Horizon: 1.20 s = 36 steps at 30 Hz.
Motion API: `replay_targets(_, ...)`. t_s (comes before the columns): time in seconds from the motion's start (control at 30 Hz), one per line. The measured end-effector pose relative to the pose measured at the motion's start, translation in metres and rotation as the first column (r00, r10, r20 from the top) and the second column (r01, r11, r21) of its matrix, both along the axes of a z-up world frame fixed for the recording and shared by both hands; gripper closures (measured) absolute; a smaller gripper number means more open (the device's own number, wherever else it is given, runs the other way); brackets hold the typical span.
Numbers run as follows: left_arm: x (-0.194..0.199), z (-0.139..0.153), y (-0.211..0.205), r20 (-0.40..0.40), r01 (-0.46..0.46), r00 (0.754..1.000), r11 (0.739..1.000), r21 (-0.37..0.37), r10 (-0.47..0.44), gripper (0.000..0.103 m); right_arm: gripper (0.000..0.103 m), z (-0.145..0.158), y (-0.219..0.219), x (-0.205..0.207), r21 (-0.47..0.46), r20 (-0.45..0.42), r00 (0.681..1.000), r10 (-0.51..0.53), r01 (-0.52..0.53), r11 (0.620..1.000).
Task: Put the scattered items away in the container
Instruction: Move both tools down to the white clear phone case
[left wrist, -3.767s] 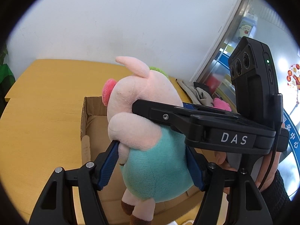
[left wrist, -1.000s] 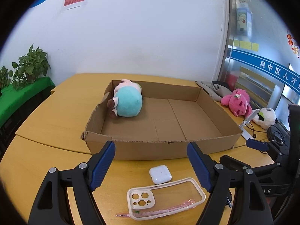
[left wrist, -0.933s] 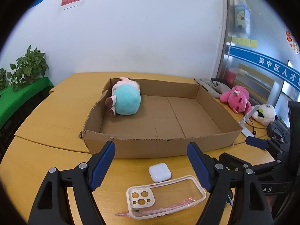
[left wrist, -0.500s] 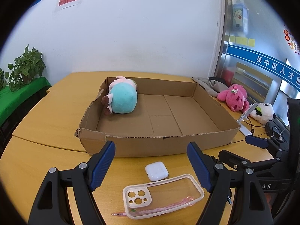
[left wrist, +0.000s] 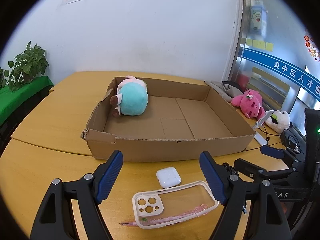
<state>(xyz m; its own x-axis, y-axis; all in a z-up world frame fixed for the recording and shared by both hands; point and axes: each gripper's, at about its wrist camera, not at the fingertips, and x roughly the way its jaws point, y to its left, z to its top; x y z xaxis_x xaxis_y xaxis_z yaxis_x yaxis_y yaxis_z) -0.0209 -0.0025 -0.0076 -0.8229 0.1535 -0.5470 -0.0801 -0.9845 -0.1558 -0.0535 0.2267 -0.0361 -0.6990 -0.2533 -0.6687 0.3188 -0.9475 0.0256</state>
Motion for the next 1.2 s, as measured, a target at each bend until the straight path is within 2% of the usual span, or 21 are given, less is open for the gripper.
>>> replay_targets(0.2, 0.003, 0.006, 0.005, -0.033, 0.011, 0.999, 1.0, -0.008, -0.012, 0.024, 0.0, 0.0, 0.001, 0.001, 0.001, -0.001, 1.0, 0.004, -0.004, 1.0)
replay_targets(0.33, 0.002, 0.004, 0.008, -0.011, 0.022, 1.0, 0.999, -0.028, -0.022, 0.024, 0.0, -0.002, 0.003, 0.001, -0.005, 0.003, 1.0, 0.002, -0.002, 1.0)
replay_targets(0.43, 0.002, -0.002, 0.002, 0.031, 0.017, 0.999, 0.999, -0.03, -0.016, 0.024, 0.0, -0.008, 0.0, 0.0, 0.0, 0.036, 0.999, 0.039, -0.039, 0.999)
replay_targets(0.63, 0.004, -0.027, -0.027, 0.137, -0.01, 0.991, 1.0, 0.023, 0.006, 0.024, 0.0, -0.031, -0.014, 0.002, 0.029, 0.11, 0.987, 0.116, -0.12, 0.992)
replay_targets(0.87, -0.006, -0.068, -0.051, 0.301, -0.043, 0.953, 0.994, 0.098, 0.012, 0.026, 0.003, -0.047, -0.043, 0.004, 0.052, 0.17, 0.963, 0.207, -0.218, 0.975)
replay_targets(0.93, -0.009, -0.077, -0.052, 0.335, -0.04, 0.942, 0.994, 0.103, 0.003, 0.031, 0.009, -0.053, -0.049, 0.004, 0.06, 0.192, 0.957, 0.219, -0.234, 0.97)
replay_targets(1.0, -0.012, -0.085, -0.051, 0.358, -0.03, 0.934, 0.992, 0.12, -0.015, 0.042, 0.016, -0.06, -0.054, 0.003, 0.064, 0.216, 0.951, 0.223, -0.242, 0.968)
replay_targets(1.13, -0.017, -0.099, -0.05, 0.399, -0.027, 0.916, 0.989, 0.143, -0.033, 0.056, 0.031, -0.075, -0.057, -0.001, 0.062, 0.27, 0.939, 0.214, -0.239, 0.969)
replay_targets(1.17, -0.018, -0.101, -0.051, 0.409, -0.031, 0.912, 0.989, 0.142, -0.03, 0.063, 0.032, -0.077, -0.057, -0.003, 0.053, 0.277, 0.937, 0.214, -0.237, 0.97)
replay_targets(1.2, -0.019, -0.102, -0.05, 0.41, -0.032, 0.911, 0.99, 0.136, -0.027, 0.067, 0.039, -0.078, -0.056, -0.005, 0.039, 0.287, 0.933, 0.215, -0.236, 0.971)
